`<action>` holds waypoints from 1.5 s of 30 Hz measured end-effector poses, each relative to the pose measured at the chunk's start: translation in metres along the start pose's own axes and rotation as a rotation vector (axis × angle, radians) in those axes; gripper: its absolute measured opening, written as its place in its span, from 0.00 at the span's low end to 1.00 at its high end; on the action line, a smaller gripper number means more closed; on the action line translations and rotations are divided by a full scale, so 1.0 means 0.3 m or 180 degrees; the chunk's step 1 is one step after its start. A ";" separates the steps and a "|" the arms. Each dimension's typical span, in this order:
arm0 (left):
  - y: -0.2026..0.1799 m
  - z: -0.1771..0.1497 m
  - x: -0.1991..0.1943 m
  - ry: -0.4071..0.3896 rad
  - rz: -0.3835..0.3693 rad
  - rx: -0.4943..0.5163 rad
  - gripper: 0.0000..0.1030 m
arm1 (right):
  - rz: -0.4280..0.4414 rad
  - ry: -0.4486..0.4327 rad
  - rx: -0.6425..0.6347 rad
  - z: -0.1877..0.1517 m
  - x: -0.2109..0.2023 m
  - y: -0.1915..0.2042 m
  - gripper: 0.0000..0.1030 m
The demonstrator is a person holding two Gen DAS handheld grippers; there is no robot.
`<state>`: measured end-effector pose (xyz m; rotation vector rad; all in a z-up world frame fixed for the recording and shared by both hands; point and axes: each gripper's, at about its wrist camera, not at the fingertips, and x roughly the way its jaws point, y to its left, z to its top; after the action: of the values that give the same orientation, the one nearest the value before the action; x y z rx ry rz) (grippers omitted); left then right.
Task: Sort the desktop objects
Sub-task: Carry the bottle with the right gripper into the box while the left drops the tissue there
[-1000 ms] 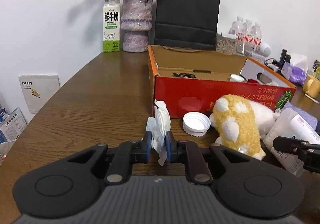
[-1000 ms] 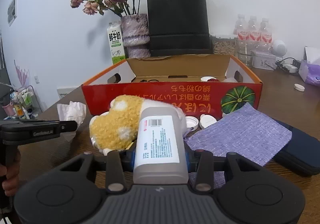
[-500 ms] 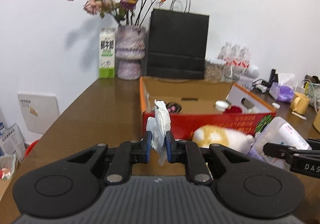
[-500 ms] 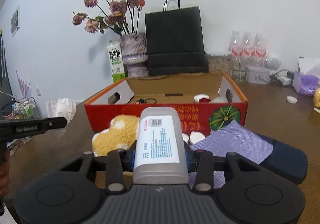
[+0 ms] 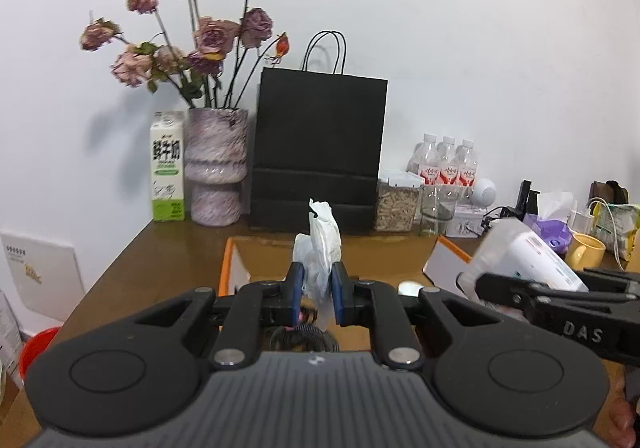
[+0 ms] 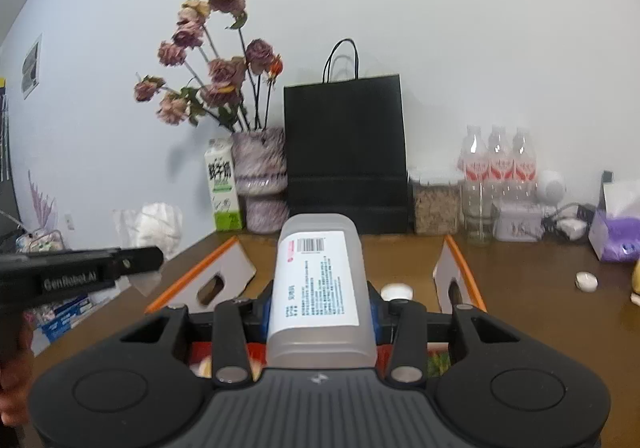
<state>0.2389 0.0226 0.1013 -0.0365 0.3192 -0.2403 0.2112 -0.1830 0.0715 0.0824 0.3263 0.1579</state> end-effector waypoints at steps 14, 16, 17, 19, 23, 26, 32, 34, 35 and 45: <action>0.045 0.084 0.385 0.0220 0.0139 -0.0180 0.15 | -0.0349 0.0145 0.0014 0.164 0.409 -0.144 0.39; 0.056 0.066 0.427 0.0325 0.0202 -0.0173 0.15 | -0.0418 0.0236 0.0040 0.164 0.470 -0.178 0.39; 0.061 0.054 0.450 0.0396 0.0242 -0.0156 0.15 | -0.0444 0.0273 0.0041 0.159 0.496 -0.192 0.39; 0.065 0.029 0.483 0.0526 0.0307 -0.0128 0.15 | -0.0434 0.0338 0.0110 0.141 0.534 -0.223 0.39; 0.064 -0.014 0.539 0.0792 0.0340 -0.0067 0.15 | -0.0346 0.0532 0.0158 0.093 0.584 -0.258 0.39; 0.060 -0.035 0.547 0.0829 0.0353 -0.0023 0.15 | -0.0342 0.0621 0.0146 0.065 0.599 -0.268 0.39; 0.047 -0.047 0.541 0.0827 0.0356 0.0039 0.25 | -0.0352 0.0644 0.0094 0.056 0.592 -0.256 0.39; 0.040 -0.041 0.535 0.0840 0.0347 0.0063 0.45 | -0.0377 0.0666 0.0069 0.058 0.587 -0.250 0.52; 0.037 -0.036 0.527 0.0818 0.0375 0.0069 0.63 | -0.0397 0.0680 0.0065 0.061 0.582 -0.247 0.70; 0.013 0.028 0.443 0.0432 0.0566 0.0121 1.00 | -0.0289 0.0528 -0.0099 0.130 0.494 -0.189 1.00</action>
<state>0.3649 -0.0056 0.0683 0.0459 0.4503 -0.0725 0.3705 -0.2161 0.0559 0.0237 0.4920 0.0797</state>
